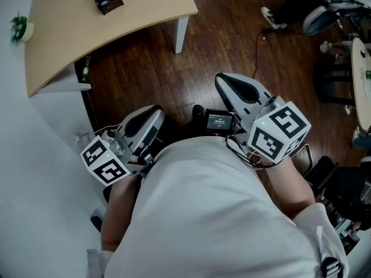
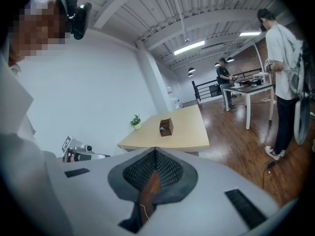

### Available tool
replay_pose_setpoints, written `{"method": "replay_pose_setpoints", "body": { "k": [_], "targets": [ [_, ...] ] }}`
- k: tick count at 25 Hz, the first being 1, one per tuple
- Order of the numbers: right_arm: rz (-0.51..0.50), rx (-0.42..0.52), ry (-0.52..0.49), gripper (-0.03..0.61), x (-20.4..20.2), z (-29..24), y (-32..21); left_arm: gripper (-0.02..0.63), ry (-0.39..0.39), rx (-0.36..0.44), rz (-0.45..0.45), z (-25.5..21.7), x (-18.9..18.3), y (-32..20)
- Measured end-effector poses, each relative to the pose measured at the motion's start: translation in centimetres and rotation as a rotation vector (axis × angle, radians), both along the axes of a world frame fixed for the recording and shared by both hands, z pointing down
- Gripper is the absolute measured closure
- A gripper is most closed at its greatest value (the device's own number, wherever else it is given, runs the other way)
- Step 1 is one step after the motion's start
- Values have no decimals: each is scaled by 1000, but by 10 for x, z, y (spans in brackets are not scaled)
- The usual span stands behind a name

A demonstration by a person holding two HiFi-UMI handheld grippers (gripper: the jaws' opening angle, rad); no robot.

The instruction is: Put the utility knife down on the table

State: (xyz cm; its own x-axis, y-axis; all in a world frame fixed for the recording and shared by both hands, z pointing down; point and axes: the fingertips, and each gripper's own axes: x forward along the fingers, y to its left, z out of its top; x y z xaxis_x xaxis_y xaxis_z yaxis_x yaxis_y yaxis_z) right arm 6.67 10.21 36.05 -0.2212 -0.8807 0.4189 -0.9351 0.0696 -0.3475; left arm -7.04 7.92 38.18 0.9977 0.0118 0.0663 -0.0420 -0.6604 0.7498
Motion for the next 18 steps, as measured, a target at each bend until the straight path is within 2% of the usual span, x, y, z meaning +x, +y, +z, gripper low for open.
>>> {"method": "replay_pose_setpoints", "body": {
  "k": [5, 9, 15, 18],
  "targets": [
    [18, 8, 0, 578, 27, -2, 11, 609, -12, 6, 56, -1, 33, 16],
    [28, 15, -6, 578, 37, -2, 15, 609, -18, 11, 74, -3, 45, 20],
    [42, 13, -3, 578, 43, 0, 20, 609, -25, 10, 91, -2, 47, 25],
    [21, -23, -42, 578, 26, 14, 29, 609, -68, -32, 73, 5, 28, 38]
  ]
}}
